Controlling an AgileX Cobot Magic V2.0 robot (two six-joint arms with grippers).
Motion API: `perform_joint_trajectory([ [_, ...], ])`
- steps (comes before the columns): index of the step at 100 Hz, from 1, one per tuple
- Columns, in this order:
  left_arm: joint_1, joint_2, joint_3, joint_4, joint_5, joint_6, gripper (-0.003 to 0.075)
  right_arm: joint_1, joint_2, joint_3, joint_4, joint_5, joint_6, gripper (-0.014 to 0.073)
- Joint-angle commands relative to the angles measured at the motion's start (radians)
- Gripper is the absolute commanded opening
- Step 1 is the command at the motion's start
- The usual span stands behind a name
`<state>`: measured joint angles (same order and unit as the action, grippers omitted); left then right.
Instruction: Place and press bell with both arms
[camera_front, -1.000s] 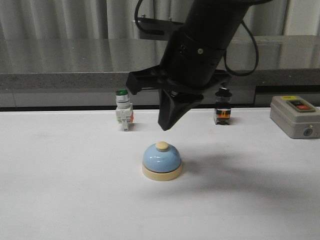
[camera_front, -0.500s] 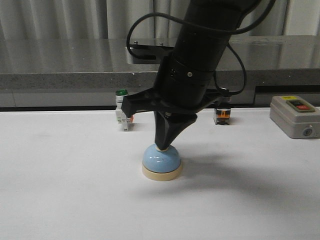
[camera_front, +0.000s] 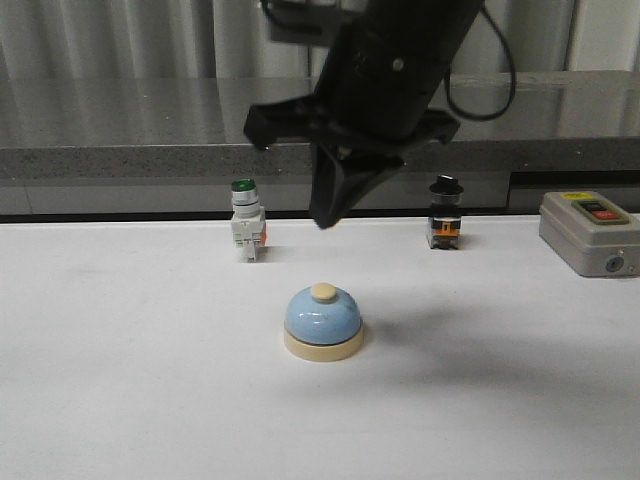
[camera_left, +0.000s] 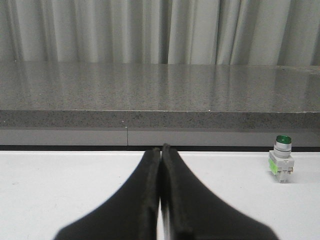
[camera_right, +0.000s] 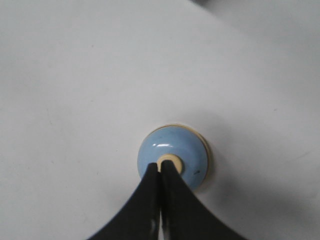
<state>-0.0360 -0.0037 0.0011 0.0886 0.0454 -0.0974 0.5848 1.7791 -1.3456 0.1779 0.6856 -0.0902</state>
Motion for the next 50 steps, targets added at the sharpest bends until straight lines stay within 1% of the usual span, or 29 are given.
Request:
perform_joint_trajectory([
  [1,0.002,-0.029,0.042,-0.001,-0.081,-0.005,-0.002,-0.027,-0.108,-0.029,-0.023,-0.023,-0.004,-0.0059],
  [13,0.002,-0.029,0.042,-0.001,-0.081,-0.005,-0.002,-0.07,-0.181,-0.017,-0.043,-0.028,0.002,-0.0059],
  [25,0.002,-0.029,0.042,-0.001,-0.081,-0.005,-0.002,-0.124,-0.267,0.036,-0.05,-0.05,0.002,-0.0059],
  [50,0.002,-0.029,0.042,-0.001,-0.081,-0.005,-0.002,-0.289,-0.49,0.254,-0.052,-0.116,0.002,-0.0059],
])
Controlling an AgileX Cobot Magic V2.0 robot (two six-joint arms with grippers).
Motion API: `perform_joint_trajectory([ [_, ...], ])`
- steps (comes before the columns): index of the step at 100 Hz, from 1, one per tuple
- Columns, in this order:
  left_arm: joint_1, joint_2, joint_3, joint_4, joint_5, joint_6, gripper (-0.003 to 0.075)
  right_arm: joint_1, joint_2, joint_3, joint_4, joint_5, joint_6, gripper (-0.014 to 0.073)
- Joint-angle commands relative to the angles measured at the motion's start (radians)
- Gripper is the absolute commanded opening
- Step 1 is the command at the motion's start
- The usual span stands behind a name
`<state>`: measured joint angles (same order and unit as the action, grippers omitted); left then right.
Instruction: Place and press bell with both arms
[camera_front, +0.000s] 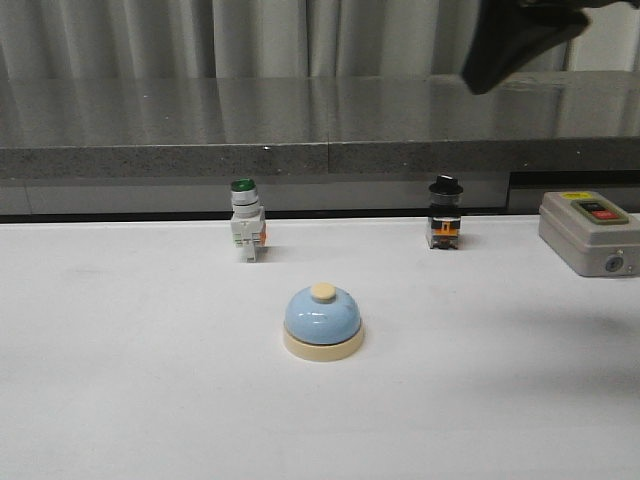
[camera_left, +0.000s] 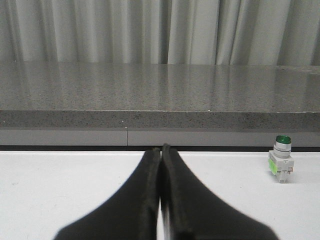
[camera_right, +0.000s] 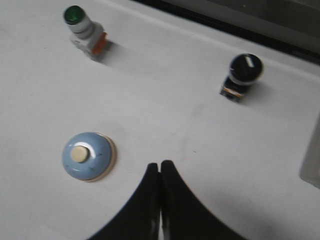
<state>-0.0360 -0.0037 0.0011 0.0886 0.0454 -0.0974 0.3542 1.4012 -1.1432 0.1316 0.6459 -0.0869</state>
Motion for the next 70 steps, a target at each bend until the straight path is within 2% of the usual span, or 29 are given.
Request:
perform_joint_trajectory([
  [1,0.002,-0.029,0.042,-0.001,-0.081,-0.005,-0.002,-0.064,-0.119,0.058,-0.005,-0.078,-0.001,-0.0059],
  [13,0.002,-0.029,0.042,-0.001,-0.081,-0.005,-0.0019,-0.145,-0.258,0.173,-0.005,-0.109,0.0,-0.0059],
  [34,0.002,-0.029,0.042,-0.001,-0.081,-0.005,-0.002,-0.225,-0.504,0.353,-0.005,-0.152,0.006,-0.0059],
  [70,0.002,-0.029,0.042,-0.001,-0.081,-0.005,-0.002,-0.237,-0.922,0.587,-0.005,-0.171,0.006,-0.0059],
])
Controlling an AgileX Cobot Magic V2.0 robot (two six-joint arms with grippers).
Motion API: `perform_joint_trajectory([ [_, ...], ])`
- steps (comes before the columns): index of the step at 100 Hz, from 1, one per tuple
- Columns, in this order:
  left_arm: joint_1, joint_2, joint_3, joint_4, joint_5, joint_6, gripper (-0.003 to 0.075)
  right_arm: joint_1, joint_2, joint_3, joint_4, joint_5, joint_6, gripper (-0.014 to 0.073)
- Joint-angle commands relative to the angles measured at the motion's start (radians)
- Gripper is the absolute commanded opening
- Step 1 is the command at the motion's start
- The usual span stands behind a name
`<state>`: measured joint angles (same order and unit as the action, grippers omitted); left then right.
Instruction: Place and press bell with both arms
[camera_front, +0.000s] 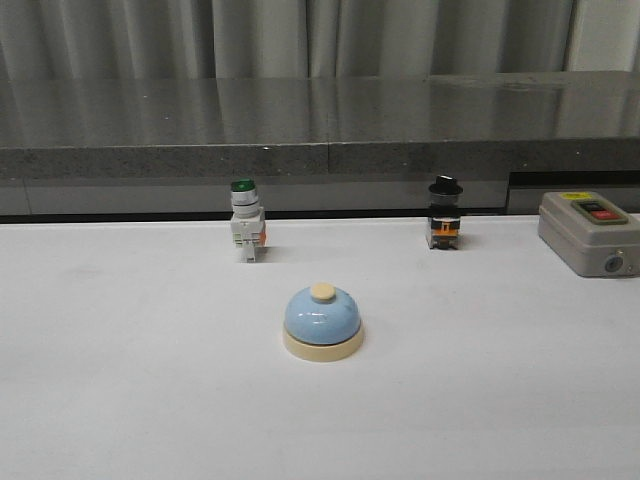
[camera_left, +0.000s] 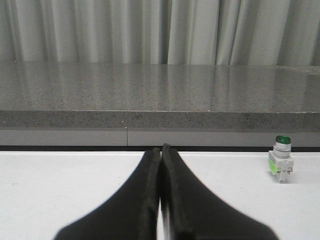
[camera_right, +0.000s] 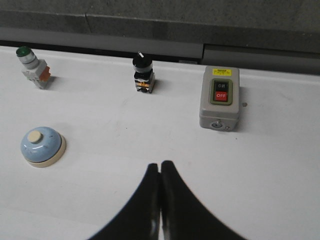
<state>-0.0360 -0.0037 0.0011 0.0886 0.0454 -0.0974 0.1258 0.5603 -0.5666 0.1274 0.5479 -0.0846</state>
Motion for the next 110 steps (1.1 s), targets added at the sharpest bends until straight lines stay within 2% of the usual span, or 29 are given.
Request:
perform_joint_trajectory([
  [1,0.002,-0.029,0.042,-0.001,-0.081,-0.005,-0.0019,-0.008,-0.088,0.015,-0.001,-0.072,0.004,-0.0059],
  [24,0.002,-0.029,0.042,-0.001,-0.081,-0.005,-0.002,-0.008,-0.236,0.033,-0.001,-0.015,0.004,-0.006],
  [77,0.002,-0.029,0.042,-0.001,-0.081,-0.005,-0.002,-0.008,-0.235,0.033,-0.007,-0.017,0.004,-0.006],
  [96,0.002,-0.029,0.042,-0.001,-0.081,-0.005,-0.002,-0.008,-0.247,0.085,-0.051,-0.077,0.004,-0.006],
  [110,0.002,-0.029,0.042,-0.001,-0.081,-0.005,-0.002,-0.009,-0.331,0.168,-0.058,-0.163,0.004,-0.006],
])
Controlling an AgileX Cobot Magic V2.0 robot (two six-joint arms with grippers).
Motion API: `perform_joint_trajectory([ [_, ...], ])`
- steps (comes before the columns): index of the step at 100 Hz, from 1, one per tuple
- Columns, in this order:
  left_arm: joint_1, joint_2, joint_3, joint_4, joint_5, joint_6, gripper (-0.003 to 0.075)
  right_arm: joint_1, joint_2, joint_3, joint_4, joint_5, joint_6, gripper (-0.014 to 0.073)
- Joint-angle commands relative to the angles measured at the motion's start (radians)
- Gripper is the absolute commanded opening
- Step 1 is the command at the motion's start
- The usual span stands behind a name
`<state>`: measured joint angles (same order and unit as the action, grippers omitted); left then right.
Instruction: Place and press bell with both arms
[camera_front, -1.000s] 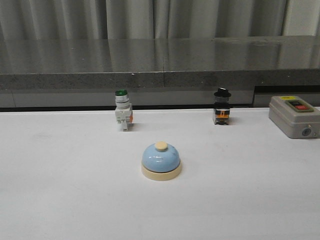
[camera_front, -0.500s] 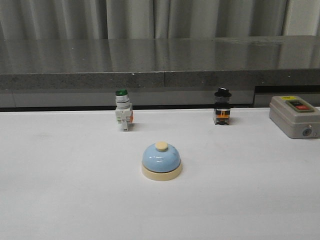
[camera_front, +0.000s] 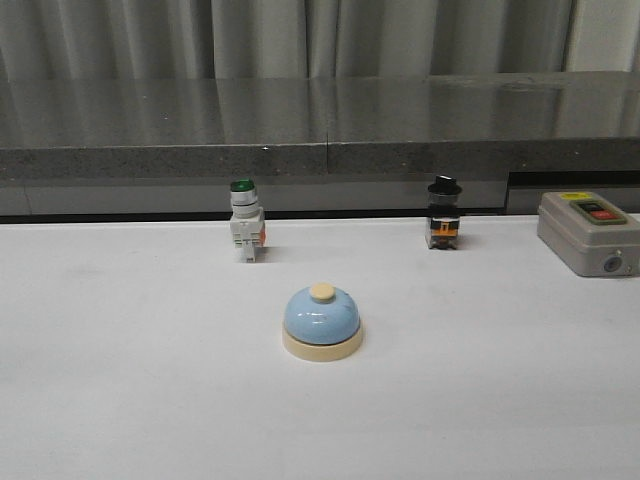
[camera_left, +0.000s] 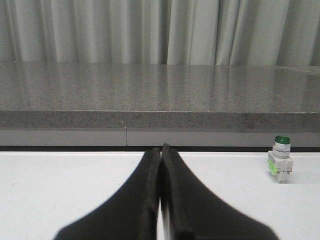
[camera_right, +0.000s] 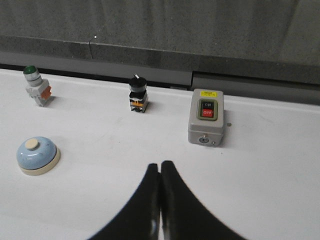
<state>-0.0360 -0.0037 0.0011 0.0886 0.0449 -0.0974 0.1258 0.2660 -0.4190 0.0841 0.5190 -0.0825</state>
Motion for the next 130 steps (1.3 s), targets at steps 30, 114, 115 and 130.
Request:
perform_joint_trajectory([
  [30,0.002,-0.029,0.042,-0.001,-0.081,-0.005,-0.002,-0.045,-0.273,0.242,-0.029,-0.324,0.025,-0.006],
  [114,0.002,-0.029,0.042,-0.001,-0.081,-0.005,-0.002,-0.11,-0.295,0.432,-0.046,-0.519,0.063,-0.006],
  [115,0.002,-0.029,0.042,-0.001,-0.081,-0.005,-0.002,-0.11,-0.295,0.432,-0.046,-0.519,0.063,-0.006],
  [130,0.002,-0.029,0.042,-0.001,-0.081,-0.005,-0.002,-0.11,-0.295,0.432,-0.046,-0.519,0.063,-0.006],
])
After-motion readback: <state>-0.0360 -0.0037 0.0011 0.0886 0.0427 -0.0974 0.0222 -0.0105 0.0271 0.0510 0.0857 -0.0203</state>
